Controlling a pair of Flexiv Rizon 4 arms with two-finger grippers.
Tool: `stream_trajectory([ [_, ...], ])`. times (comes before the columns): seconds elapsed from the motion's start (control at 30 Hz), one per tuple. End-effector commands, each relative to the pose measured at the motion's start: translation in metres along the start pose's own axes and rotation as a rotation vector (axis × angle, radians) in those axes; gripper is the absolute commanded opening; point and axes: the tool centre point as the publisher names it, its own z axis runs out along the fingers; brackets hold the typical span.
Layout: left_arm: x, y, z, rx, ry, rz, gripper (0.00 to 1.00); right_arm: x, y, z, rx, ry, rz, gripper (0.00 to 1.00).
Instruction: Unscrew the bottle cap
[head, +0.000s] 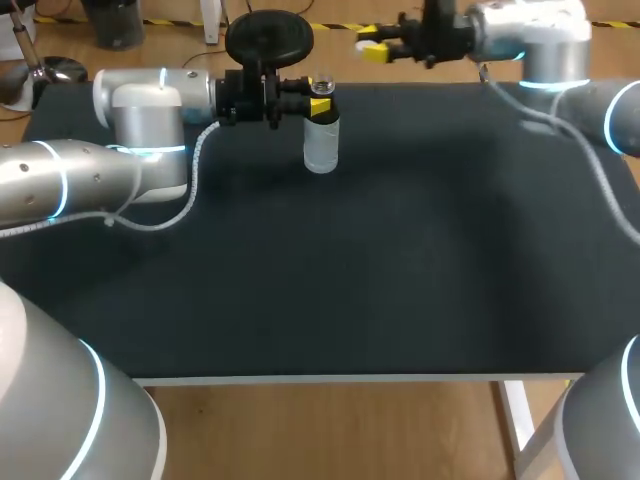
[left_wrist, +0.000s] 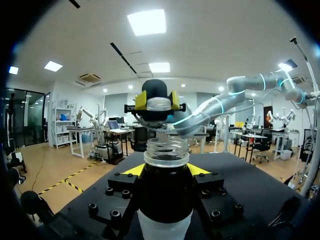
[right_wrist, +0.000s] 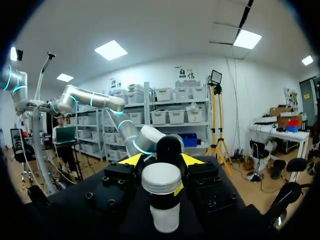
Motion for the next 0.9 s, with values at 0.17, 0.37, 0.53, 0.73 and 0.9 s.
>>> stream_trajectory([
  [0.17,0.000,0.000,0.000,0.000,-0.002,0.002,0.00,0.024,-0.036,-0.078,0.012,-0.269,0.073,0.00],
  [0.37,0.000,0.000,0.000,0.000,-0.002,0.002,0.00,0.030,-0.076,-0.097,0.085,-0.479,0.089,0.00],
  [0.53,0.000,0.000,0.000,0.000,-0.002,0.002,0.00,0.036,-0.113,-0.098,0.260,-0.578,0.114,0.00],
  [0.73,0.000,0.000,0.000,0.000,-0.002,0.002,0.00,0.039,-0.134,-0.102,0.287,-0.615,0.172,0.00],
  [0.9,0.000,0.000,0.000,0.000,-0.002,0.002,0.00,0.042,-0.150,-0.103,0.351,-0.602,0.220,0.00],
])
